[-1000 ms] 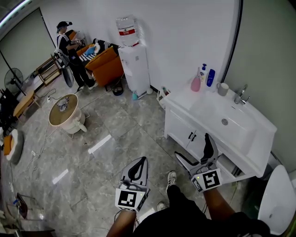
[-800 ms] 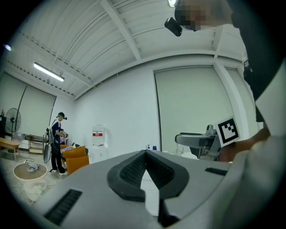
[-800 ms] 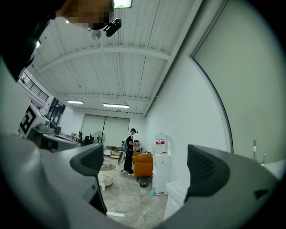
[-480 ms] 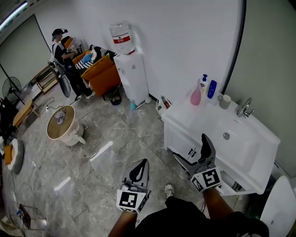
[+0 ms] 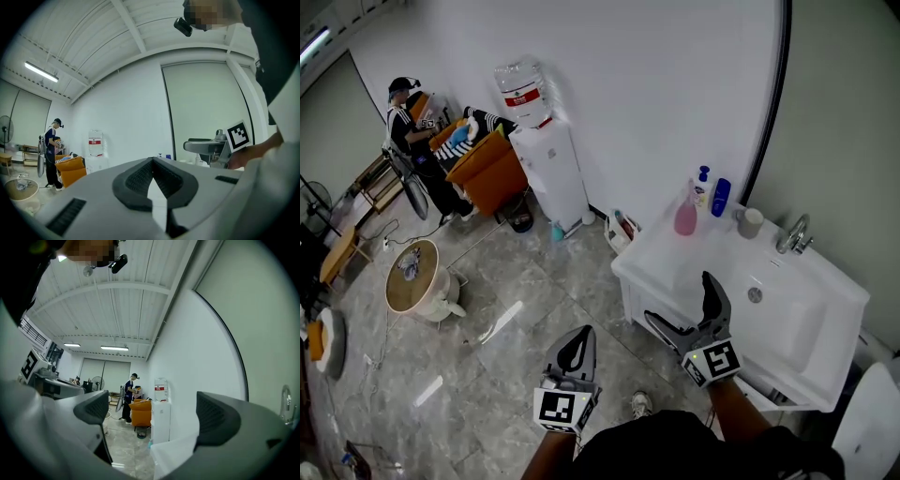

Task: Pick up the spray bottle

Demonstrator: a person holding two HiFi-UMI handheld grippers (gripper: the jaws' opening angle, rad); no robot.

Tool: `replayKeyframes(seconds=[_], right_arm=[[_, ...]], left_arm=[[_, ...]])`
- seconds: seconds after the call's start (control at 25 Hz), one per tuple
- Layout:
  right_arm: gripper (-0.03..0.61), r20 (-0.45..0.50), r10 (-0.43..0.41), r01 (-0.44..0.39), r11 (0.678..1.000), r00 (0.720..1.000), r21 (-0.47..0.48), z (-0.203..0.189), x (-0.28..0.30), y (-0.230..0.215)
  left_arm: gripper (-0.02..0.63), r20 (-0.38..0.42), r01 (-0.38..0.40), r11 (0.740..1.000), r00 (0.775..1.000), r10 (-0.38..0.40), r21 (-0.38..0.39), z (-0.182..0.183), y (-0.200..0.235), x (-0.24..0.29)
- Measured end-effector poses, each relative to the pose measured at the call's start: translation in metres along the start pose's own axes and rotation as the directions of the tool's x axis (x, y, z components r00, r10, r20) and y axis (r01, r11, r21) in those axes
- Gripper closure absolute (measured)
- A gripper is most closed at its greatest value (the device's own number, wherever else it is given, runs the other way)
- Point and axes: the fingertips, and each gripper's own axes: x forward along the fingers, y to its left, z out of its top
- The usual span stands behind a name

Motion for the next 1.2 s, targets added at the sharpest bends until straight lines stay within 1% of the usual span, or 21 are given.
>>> replayKeyframes(seconds=[0.12, 0.28, 0.44, 0.76, 0.88, 0.96, 1.2], right_arm=[[0.023, -0.006, -0.007, 0.006, 1.0, 1.0, -0.03, -0.005, 0.007, -0.015], [0.023, -0.02, -0.028, 0.027, 0.999, 0.999, -0.029, -0.014, 0.015, -0.034], [0.023, -0.055, -0.058, 0.057, 0.998, 0.997, -0.014, -0.03, 0.026, -0.053], [0.025, -0.053, -0.126, 0.123, 0.991, 0.991, -0.057, -0.051, 0.068, -0.083], [0.025, -0.064, -0.166, 0.162, 0.985, 0.984, -0.066, -0.056, 0.091, -0.102], [0.025, -0.07, -0.19, 0.185, 0.98, 0.979, -0.071, -0.061, 0.107, -0.115], [0.025, -0.112, -0.273, 0.264, 0.96, 0.955, -0.089, -0.076, 0.15, -0.143]], left_arm=[[0.617, -0.013, 0.011, 1.0, 1.0, -0.011, -0.007, -0.007, 0.0, 0.02], [0.617, 0.006, 0.029, 0.999, 1.0, -0.029, -0.013, -0.011, 0.003, 0.045], [0.617, -0.015, 0.05, 0.999, 0.999, -0.05, -0.016, -0.019, 0.006, 0.068], [0.617, -0.051, 0.095, 0.995, 0.994, -0.097, -0.036, -0.034, 0.038, 0.13], [0.617, -0.04, 0.141, 0.99, 0.989, -0.143, -0.028, -0.036, 0.052, 0.161], [0.618, -0.044, 0.174, 0.984, 0.983, -0.176, -0.036, -0.034, 0.059, 0.182], [0.617, -0.044, 0.283, 0.957, 0.957, -0.286, -0.059, -0.028, 0.084, 0.245]])
